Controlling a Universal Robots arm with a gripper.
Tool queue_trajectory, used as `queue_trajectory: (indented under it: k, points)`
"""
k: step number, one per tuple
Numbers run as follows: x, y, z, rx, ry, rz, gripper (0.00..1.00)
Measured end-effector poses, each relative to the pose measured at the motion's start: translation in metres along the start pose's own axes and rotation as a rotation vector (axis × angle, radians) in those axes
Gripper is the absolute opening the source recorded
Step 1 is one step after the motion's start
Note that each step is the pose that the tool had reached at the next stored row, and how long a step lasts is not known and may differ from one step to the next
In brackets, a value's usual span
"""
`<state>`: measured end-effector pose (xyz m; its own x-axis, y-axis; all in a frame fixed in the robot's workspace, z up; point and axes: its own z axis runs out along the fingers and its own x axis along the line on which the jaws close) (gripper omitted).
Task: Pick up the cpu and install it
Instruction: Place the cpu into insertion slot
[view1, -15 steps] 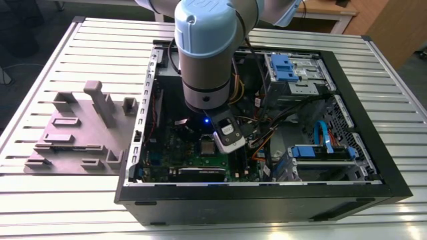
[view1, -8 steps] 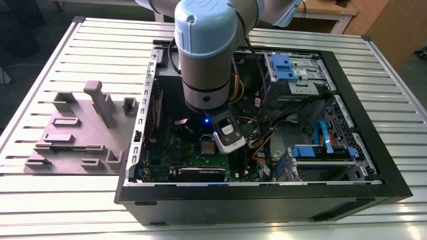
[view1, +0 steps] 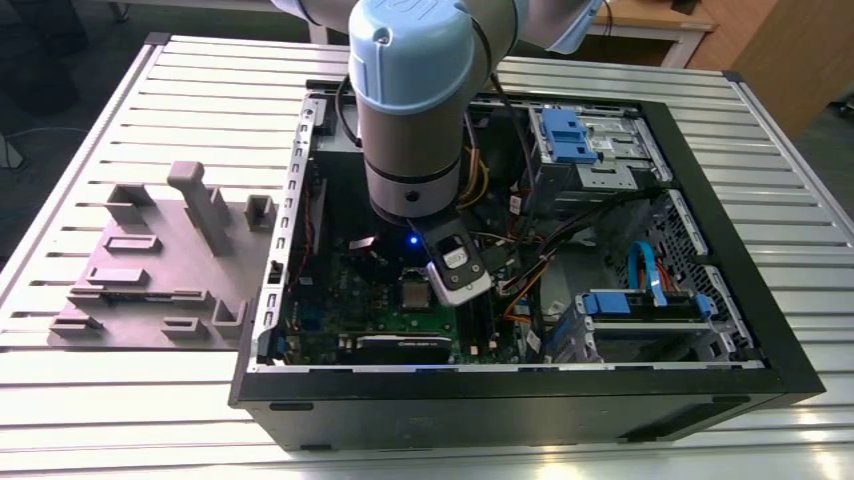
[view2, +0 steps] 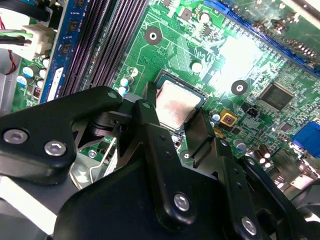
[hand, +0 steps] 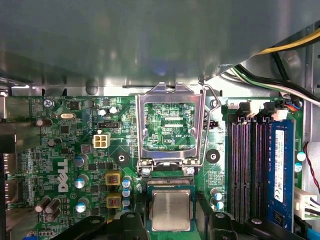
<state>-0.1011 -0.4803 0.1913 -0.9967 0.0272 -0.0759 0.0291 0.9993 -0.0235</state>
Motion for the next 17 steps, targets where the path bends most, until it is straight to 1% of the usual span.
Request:
queue_trajectory:
  k: [14,15,17]
  points:
    - [0.0000,-0.0002,0.0000,-0.0007,0.0000,0.000,0.48]
    - [0.0000,-0.0002,0.0000,-0.0008,0.0000,0.000,0.54]
    - [0.0000,-0.0002,0.0000,-0.0007,0.0000,0.000,0.54]
